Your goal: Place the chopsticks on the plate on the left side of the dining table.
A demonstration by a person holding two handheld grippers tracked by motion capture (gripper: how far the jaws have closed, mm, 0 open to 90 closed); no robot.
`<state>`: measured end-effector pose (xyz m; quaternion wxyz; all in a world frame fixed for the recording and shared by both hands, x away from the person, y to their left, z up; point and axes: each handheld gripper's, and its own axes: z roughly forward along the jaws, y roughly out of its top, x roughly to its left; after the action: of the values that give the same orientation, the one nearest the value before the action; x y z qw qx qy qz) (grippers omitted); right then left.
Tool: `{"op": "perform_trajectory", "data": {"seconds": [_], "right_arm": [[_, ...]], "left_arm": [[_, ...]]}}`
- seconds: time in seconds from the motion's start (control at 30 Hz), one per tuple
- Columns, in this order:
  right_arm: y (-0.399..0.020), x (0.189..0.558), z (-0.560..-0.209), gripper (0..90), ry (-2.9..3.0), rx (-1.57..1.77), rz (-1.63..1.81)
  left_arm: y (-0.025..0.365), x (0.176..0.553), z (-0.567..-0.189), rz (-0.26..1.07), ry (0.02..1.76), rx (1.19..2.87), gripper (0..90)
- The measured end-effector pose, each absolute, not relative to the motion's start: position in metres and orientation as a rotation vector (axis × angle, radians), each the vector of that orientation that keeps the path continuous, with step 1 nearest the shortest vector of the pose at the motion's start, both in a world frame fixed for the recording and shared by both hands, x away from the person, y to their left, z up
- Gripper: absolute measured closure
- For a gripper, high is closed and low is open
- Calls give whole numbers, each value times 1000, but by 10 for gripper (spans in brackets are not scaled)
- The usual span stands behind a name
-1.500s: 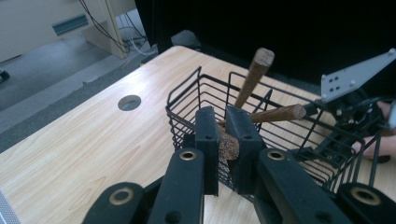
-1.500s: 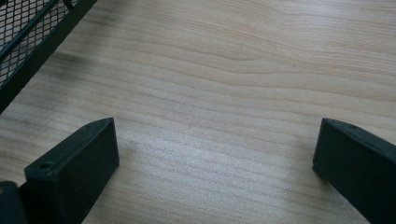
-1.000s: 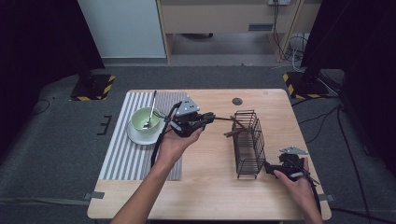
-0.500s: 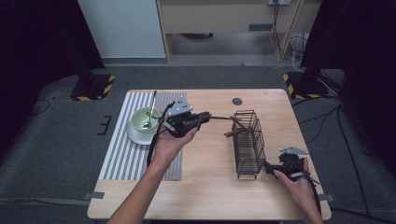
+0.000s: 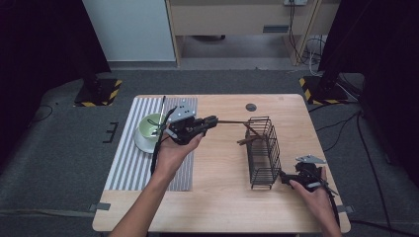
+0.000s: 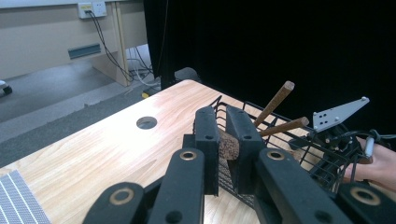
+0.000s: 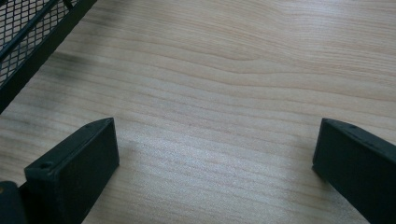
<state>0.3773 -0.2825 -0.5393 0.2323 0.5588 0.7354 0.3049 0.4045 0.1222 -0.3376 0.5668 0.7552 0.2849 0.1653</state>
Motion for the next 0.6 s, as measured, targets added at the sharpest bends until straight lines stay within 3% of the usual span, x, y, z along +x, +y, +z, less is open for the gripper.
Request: {"op": "perform_trajectory", "data": {"seconds": [0.6], "right_arm": [[-282, 377, -539, 4, 2020, 1536, 838]], "left_arm": [[151, 402, -335, 429, 694, 1743, 834]]}}
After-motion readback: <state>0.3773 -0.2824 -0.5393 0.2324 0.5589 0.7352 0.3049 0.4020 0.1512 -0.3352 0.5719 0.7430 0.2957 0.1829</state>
